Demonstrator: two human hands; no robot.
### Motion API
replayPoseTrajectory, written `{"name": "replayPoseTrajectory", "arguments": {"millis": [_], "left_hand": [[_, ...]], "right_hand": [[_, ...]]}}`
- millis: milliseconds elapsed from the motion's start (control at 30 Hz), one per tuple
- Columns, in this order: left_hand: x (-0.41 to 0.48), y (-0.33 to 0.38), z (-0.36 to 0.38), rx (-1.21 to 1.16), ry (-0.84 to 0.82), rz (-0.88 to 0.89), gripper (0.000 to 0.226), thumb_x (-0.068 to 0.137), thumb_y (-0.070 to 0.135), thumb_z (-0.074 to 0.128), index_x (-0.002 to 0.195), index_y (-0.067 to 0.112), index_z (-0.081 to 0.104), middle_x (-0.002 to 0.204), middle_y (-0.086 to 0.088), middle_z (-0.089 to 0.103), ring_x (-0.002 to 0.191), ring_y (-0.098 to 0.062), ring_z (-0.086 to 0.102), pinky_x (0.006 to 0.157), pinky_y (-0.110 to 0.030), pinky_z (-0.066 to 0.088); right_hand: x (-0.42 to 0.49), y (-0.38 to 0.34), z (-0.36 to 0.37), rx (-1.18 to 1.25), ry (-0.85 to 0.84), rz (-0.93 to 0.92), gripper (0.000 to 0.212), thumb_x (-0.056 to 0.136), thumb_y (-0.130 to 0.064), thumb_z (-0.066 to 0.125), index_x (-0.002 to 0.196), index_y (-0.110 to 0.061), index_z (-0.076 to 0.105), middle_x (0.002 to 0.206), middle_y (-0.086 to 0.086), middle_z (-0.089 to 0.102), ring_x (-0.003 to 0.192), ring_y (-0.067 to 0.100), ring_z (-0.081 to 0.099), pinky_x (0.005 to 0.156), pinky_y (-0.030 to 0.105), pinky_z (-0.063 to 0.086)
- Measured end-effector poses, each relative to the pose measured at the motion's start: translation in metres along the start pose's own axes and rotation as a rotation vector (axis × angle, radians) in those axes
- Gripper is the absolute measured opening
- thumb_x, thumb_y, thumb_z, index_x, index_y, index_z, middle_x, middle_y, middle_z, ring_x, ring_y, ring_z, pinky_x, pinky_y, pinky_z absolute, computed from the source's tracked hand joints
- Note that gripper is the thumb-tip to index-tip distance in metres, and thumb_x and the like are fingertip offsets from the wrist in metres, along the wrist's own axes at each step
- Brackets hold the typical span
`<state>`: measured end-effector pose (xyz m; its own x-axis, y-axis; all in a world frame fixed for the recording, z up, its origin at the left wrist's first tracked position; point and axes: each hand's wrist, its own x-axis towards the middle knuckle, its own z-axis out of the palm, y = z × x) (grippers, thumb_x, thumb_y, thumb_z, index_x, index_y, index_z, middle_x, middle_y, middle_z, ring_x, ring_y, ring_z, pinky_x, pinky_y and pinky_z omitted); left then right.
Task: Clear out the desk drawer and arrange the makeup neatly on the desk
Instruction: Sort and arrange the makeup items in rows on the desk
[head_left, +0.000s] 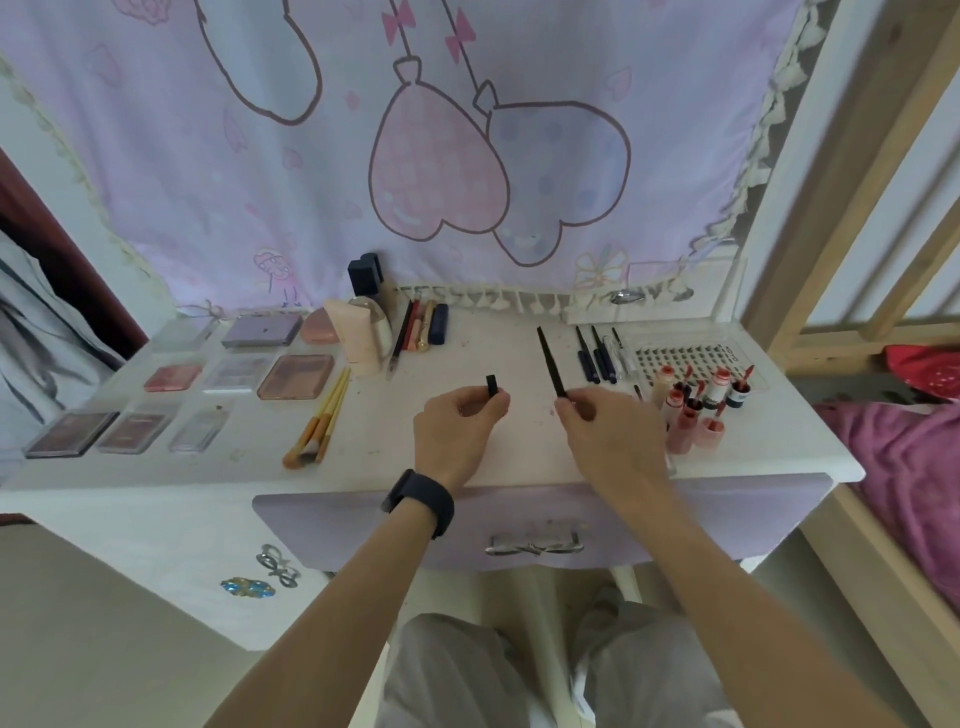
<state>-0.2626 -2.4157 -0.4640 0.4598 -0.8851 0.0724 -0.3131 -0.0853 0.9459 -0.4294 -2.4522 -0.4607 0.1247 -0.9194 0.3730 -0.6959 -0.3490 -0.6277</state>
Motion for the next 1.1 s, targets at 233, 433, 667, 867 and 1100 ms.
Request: {"name": "replayPoseTrajectory", "arguments": {"millis": [233,433,667,867,1100], "left_hand": [[0.018,-0.026,0.006,0.149,0.017,0.013,0.027,0.086,0.057,0.068,0.107,0.04,0.071,0.083,0.022,0.073,0.084,0.006,0.065,0.081,-0.025,0.054],[0.019,-0.031,0.007,0.228,0.0,0.082,0.029,0.084,0.061,0.067,0.108,0.044,0.069,0.076,0.028,0.068,0.077,0.01,0.062,0.068,-0.02,0.051],[0.019,-0.029,0.008,0.279,0.005,0.095,0.033,0.085,0.064,0.063,0.11,0.044,0.068,0.075,0.03,0.065,0.077,0.011,0.059,0.063,-0.02,0.047],[0.019,-0.029,0.008,0.272,-0.001,0.084,0.027,0.085,0.064,0.062,0.105,0.046,0.066,0.076,0.027,0.065,0.078,0.008,0.06,0.067,-0.023,0.05],[0.033,-0.025,0.009,0.209,-0.004,-0.034,0.026,0.084,0.06,0.065,0.095,0.037,0.067,0.084,0.019,0.072,0.085,-0.002,0.065,0.075,-0.029,0.053]], "right_hand": [[0.077,0.004,0.025,-0.463,-0.147,0.057,0.02,0.101,-0.019,0.052,0.109,-0.012,0.069,0.095,0.01,0.069,0.09,0.029,0.064,0.065,0.031,0.041],[0.09,0.007,0.038,-0.605,-0.151,0.009,0.023,0.101,-0.017,0.049,0.103,-0.011,0.07,0.101,0.007,0.066,0.101,0.028,0.061,0.067,0.031,0.038],[0.093,0.004,0.039,-0.626,-0.159,0.064,0.016,0.097,-0.011,0.052,0.097,-0.007,0.067,0.079,0.005,0.049,0.084,0.027,0.054,0.061,0.033,0.038],[0.087,0.004,0.037,-0.556,-0.132,0.061,0.01,0.094,-0.008,0.051,0.087,-0.008,0.057,0.088,0.01,0.058,0.088,0.03,0.056,0.065,0.034,0.036],[0.058,-0.001,0.014,-0.394,-0.014,-0.024,0.024,0.098,-0.028,0.056,0.105,-0.007,0.065,0.101,0.009,0.064,0.093,0.028,0.059,0.073,0.033,0.037]]}}
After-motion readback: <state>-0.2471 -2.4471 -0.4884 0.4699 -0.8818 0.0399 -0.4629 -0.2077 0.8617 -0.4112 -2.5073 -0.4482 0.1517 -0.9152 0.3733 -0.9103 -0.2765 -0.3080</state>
